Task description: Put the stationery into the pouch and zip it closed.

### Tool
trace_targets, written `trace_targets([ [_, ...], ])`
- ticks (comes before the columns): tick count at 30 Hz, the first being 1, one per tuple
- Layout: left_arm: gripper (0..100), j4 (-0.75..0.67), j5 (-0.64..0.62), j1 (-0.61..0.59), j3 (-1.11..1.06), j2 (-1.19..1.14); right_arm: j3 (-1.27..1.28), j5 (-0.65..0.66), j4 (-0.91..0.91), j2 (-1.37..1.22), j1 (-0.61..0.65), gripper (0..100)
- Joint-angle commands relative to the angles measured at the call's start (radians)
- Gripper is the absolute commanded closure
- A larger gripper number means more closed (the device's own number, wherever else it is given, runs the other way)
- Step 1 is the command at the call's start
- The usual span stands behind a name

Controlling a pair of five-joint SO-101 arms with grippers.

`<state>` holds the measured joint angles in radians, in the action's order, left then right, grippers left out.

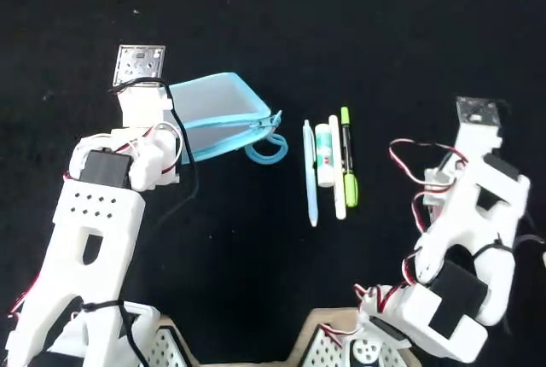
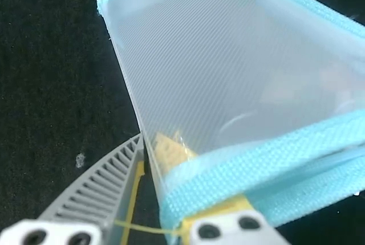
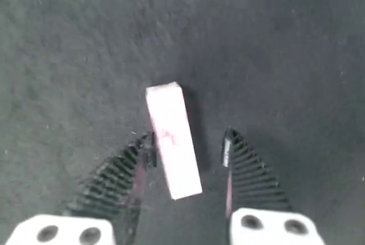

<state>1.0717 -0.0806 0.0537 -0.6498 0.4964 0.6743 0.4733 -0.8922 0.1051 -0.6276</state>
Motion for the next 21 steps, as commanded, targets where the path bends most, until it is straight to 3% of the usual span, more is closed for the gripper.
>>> trace_targets([
  [1, 97, 0.002, -0.011, 0.01, -0.062, -0.014, -0.027, -0.011, 0.075, 0.022, 0.037, 81.5],
  [12, 97, 0.002, -0.011, 0.01, -0.062, -0.014, 0.197, -0.005, 0.411, 0.022, 0.037, 81.5],
  [21, 97, 0.002, -0.011, 0.01, -0.062, -0.014, 0.252, -0.011, 0.465, 0.033, 0.041, 81.5],
])
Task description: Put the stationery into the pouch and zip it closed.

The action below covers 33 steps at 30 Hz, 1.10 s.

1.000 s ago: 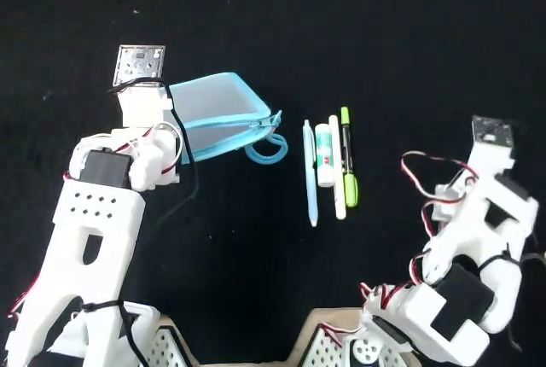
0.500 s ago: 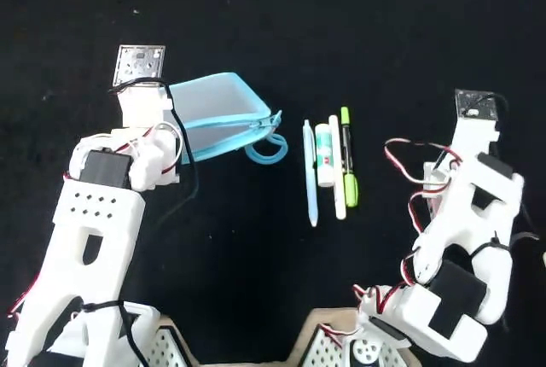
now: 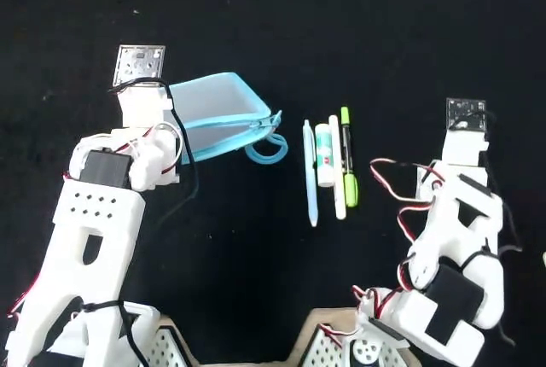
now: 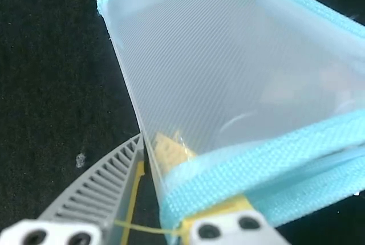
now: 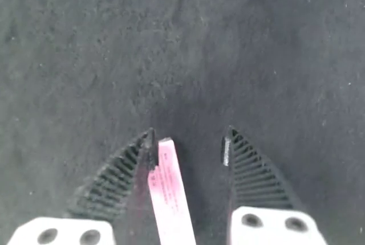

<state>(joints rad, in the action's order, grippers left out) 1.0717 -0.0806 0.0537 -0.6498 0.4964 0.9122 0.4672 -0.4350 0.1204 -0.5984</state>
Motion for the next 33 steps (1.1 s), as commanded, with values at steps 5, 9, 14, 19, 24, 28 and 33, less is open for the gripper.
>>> trace_targets([
  [5, 97, -0.002, -0.011, 0.01, -0.062, -0.015, -0.077, -0.005, -0.127, 0.018, 0.011, 81.5],
  [9, 97, -0.003, -0.011, 0.012, -0.062, -0.015, -0.197, -0.005, -0.321, 0.018, 0.038, 81.5],
  [14, 97, -0.003, -0.011, 0.01, -0.062, -0.015, -0.268, 0.003, -0.436, 0.018, 0.064, 81.5],
  [19, 97, -0.003, -0.011, 0.01, -0.062, -0.017, -0.229, 0.106, -0.439, 0.008, 0.061, 81.5],
  [24, 97, -0.003, -0.011, 0.01, -0.062, -0.017, -0.179, 0.189, -0.417, 0.008, 0.055, 81.5],
  [28, 97, 0.002, -0.011, 0.01, -0.062, -0.017, -0.143, 0.25, -0.247, 0.008, -0.003, 81.5],
  [33, 97, 0.002, -0.011, 0.01, -0.064, -0.017, -0.004, 0.321, -0.048, 0.008, -0.025, 81.5],
])
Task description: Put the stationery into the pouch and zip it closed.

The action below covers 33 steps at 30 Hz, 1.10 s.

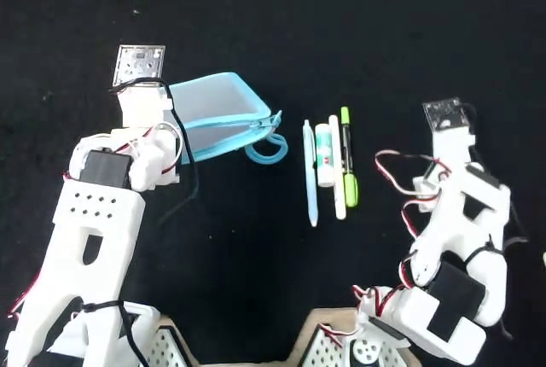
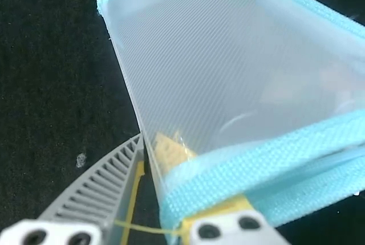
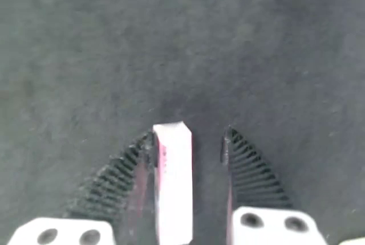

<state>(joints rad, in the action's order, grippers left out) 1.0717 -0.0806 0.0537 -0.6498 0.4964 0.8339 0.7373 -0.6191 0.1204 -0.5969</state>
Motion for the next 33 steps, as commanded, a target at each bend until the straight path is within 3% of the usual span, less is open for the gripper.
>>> trace_targets([
  [1, 97, 0.002, -0.011, 0.01, -0.064, -0.017, 0.096, 0.058, 0.14, 0.008, -0.023, 81.5],
  [5, 97, 0.0, -0.011, 0.01, -0.064, -0.018, 0.13, 0.069, 0.137, 0.008, -0.015, 81.8],
  [8, 97, 0.002, -0.011, 0.01, -0.064, -0.02, 0.124, 0.046, 0.137, 0.016, -0.018, 93.9],
  [9, 97, 0.002, -0.011, 0.01, -0.064, -0.02, 0.119, 0.011, 0.137, 0.019, -0.021, 99.5],
  [11, 97, 0.0, -0.011, 0.01, -0.064, -0.02, 0.09, -0.109, 0.129, 0.024, -0.028, 95.6],
  [15, 97, -0.002, -0.011, 0.01, -0.064, -0.021, 0.008, -0.425, 0.02, 0.027, -0.012, 98.5],
  [17, 97, -0.002, -0.011, 0.01, -0.064, -0.023, -0.035, -0.505, -0.04, 0.022, 0.009, 97.2],
  [25, 97, -0.003, -0.009, 0.015, -0.074, -0.014, -0.056, -0.506, -0.091, 0.022, 0.015, 76.6],
  [33, 97, -0.003, -0.009, 0.012, -0.074, -0.014, -0.042, -0.506, -0.089, 0.022, 0.012, 75.1],
])
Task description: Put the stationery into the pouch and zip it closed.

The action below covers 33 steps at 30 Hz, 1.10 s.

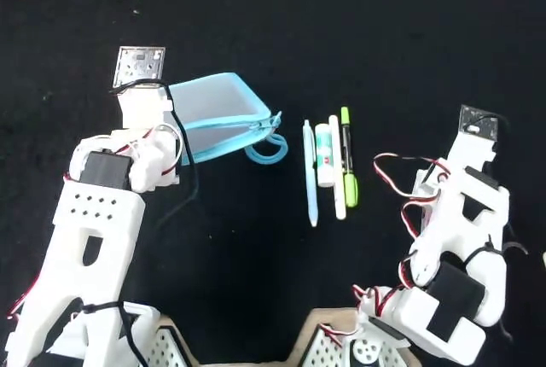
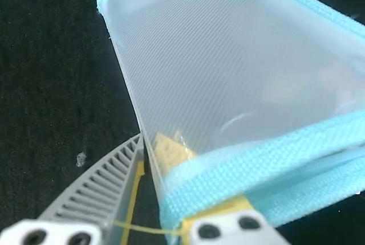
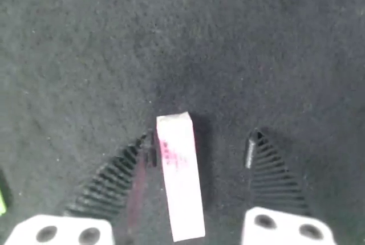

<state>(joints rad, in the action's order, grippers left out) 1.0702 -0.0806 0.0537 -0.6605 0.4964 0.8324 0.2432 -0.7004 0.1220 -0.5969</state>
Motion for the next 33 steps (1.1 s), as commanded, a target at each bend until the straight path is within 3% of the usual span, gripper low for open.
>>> trace_targets([
  [1, 97, -0.002, -0.009, 0.012, -0.064, -0.014, -0.035, -0.012, -0.008, 0.021, 0.015, 75.1],
  [6, 97, -0.002, -0.009, 0.01, -0.064, -0.014, 0.025, 0.011, 0.06, 0.021, 0.015, 76.1],
  [11, 97, -0.002, -0.009, 0.01, -0.064, -0.014, 0.036, 0.178, 0.084, 0.022, 0.015, 99.1],
  [19, 97, -0.002, -0.009, 0.01, -0.064, -0.014, -0.09, 0.18, -0.012, 0.142, 0.018, 98.5],
  [28, 97, -0.002, -0.011, 0.016, -0.067, -0.014, -0.203, -0.029, -0.364, 0.45, 0.193, 98.5],
  [33, 97, -0.002, -0.011, 0.015, -0.067, -0.014, -0.205, -0.176, -0.382, 0.654, 0.377, 98.2],
])
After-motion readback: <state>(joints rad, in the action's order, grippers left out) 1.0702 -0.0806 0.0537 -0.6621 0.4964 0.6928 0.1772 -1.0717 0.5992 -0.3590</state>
